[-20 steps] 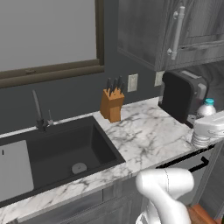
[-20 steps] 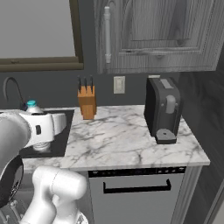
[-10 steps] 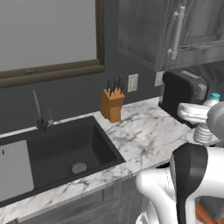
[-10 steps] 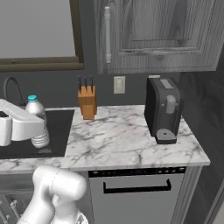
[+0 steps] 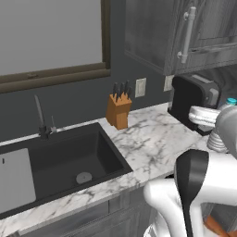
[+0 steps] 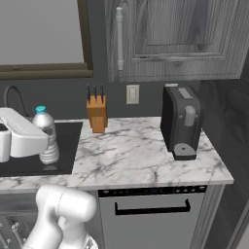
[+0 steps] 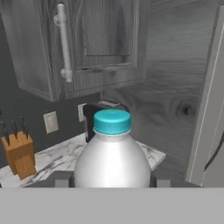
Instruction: Take the bottled waters from the counter and place them in the freezer to freeze. Close the freezer door after placing the bottles.
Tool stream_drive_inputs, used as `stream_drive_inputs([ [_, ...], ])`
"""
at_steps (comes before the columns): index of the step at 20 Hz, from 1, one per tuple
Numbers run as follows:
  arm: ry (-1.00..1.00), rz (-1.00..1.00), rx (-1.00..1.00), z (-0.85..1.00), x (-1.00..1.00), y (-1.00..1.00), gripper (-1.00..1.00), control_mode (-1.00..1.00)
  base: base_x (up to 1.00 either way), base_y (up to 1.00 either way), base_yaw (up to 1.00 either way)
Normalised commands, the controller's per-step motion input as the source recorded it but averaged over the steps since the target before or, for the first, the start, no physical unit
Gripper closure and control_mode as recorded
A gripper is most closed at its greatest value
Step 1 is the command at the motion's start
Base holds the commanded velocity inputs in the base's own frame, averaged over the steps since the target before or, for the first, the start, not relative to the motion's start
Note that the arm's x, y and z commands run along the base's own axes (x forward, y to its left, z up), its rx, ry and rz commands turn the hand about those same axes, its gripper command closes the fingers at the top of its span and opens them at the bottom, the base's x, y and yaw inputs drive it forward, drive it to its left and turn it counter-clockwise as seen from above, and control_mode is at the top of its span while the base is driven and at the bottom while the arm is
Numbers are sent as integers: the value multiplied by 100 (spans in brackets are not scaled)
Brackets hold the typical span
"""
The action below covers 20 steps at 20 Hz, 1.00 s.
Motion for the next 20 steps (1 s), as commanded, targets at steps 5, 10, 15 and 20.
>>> stream_drive_inputs([
  [5, 0, 30, 1, 0, 0, 0, 100, -100, 0, 0, 0],
  [10, 1, 38, 2, 0, 0, 0, 100, -100, 0, 0, 0],
  [15, 0, 22, 0, 0, 0, 0, 100, -100, 0, 0, 0],
  [20, 0, 0, 0, 0, 0, 6, 100, -100, 0, 0, 0],
])
